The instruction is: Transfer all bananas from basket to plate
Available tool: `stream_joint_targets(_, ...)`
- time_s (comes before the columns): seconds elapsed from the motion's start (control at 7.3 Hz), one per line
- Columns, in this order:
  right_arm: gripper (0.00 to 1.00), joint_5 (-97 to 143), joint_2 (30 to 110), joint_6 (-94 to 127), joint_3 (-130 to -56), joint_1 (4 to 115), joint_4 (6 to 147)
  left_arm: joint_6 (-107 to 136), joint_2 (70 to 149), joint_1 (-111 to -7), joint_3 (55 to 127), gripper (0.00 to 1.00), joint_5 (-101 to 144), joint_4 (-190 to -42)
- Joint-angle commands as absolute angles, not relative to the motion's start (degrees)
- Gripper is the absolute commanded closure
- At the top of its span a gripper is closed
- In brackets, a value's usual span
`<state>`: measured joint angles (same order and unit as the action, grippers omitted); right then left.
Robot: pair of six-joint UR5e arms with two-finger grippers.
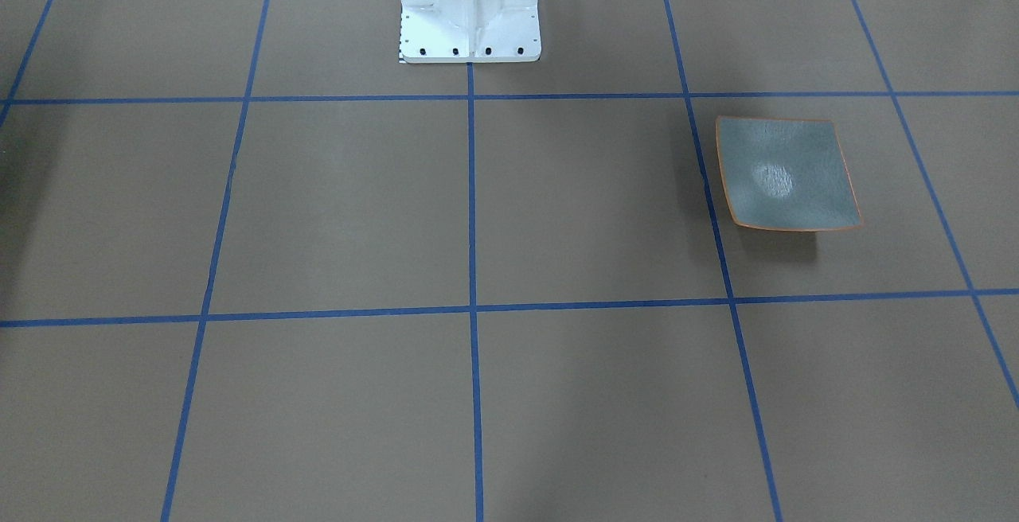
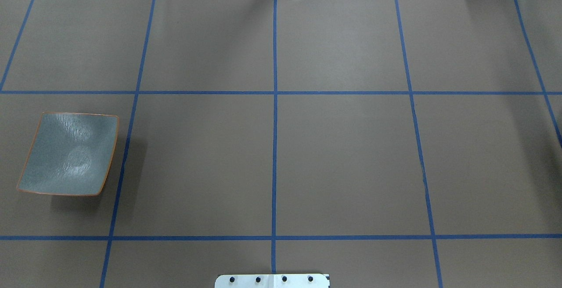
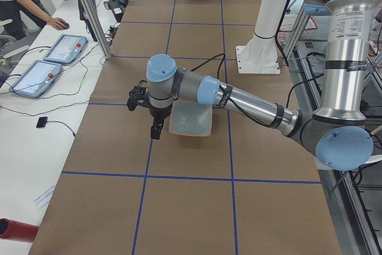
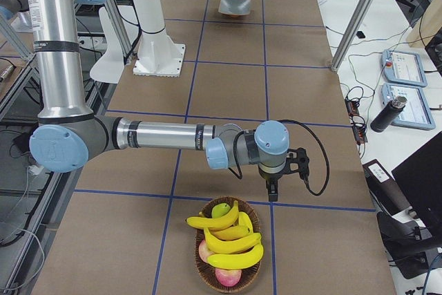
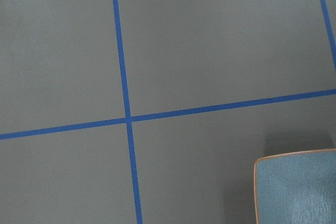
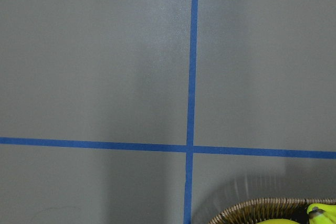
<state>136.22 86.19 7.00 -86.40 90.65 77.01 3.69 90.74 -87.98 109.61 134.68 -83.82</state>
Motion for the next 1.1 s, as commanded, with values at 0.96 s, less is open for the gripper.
stream_joint_targets(0.96,0.0,135.9,91.9,0.1,-89.8,92.4,76.8,4.4,90.6,-87.9,110.1,0.01,136.9,-83.7)
